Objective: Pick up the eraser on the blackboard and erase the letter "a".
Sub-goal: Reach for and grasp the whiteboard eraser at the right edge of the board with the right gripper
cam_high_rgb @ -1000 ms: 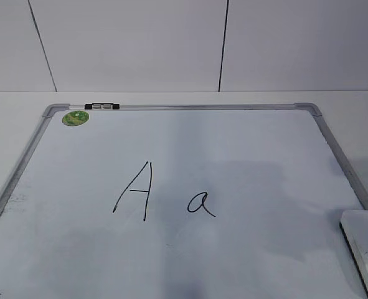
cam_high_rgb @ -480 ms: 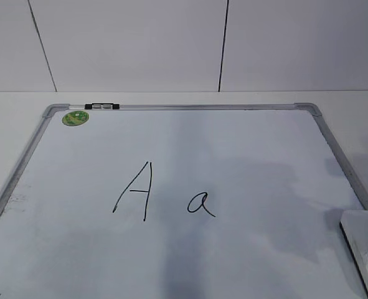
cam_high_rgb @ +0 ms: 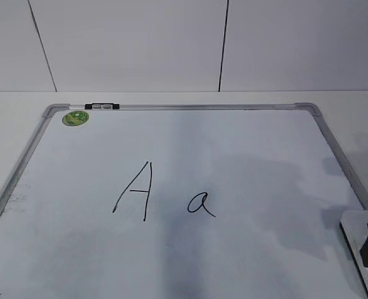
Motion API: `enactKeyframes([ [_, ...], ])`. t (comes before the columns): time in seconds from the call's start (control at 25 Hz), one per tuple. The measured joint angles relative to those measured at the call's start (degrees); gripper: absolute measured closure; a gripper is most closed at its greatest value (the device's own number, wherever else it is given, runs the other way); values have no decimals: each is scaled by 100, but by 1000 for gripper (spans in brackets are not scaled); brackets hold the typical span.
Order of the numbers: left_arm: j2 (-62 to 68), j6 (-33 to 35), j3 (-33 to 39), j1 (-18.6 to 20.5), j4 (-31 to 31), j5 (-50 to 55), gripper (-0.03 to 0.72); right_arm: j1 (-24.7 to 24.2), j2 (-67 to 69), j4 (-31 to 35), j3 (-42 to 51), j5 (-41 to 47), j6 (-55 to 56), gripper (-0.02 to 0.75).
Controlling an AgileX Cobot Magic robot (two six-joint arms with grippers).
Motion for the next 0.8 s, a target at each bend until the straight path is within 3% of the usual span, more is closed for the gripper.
enactKeyframes([
  [0.8, 0, 0, 0, 0, 0, 0, 454, 0, 850, -211, -351, -261, 95, 62],
])
